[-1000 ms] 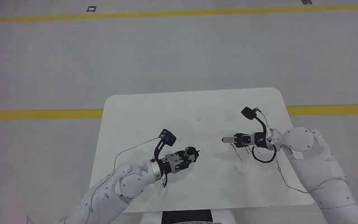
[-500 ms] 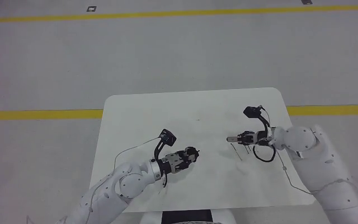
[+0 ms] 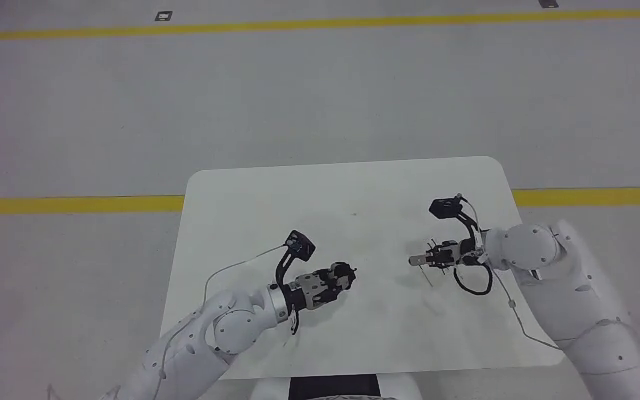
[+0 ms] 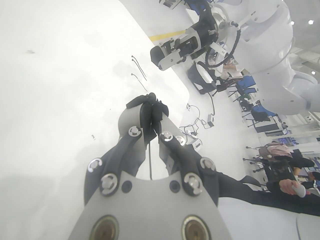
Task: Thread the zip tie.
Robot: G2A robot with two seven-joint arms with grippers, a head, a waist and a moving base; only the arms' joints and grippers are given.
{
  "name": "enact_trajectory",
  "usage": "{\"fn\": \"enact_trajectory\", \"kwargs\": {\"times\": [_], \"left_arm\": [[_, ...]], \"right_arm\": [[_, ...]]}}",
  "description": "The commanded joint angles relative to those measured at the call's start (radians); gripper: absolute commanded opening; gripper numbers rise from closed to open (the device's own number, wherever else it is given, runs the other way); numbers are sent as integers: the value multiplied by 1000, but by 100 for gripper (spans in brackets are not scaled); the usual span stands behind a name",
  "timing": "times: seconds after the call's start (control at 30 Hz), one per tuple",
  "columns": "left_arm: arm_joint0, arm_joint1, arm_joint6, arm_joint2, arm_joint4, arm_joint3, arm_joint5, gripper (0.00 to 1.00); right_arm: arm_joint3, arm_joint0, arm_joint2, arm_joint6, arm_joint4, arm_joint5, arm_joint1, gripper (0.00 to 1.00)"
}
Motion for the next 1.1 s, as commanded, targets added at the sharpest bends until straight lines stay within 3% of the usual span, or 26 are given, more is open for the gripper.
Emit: {"fn": "enact_trajectory", "kwargs": {"times": [0.0,0.13,0.53,0.87,1.07], "left_arm": [[0,0,0,0,0,0,0,0],[0,0,0,0,0,0,0,0],[0,0,0,0,0,0,0,0],[0,0,0,0,0,0,0,0],[0,0,0,0,0,0,0,0]], "right_arm": [[0,-7,-9,-23,-17,-14,0,100],[23,2,-21,-17,-40,-76,3,100],[107,67,-64,41,-85,-189,10,100],[114,72,-71,27,-87,-193,9,100],[155,77,-98,4,-77,-303,11,100]]}}
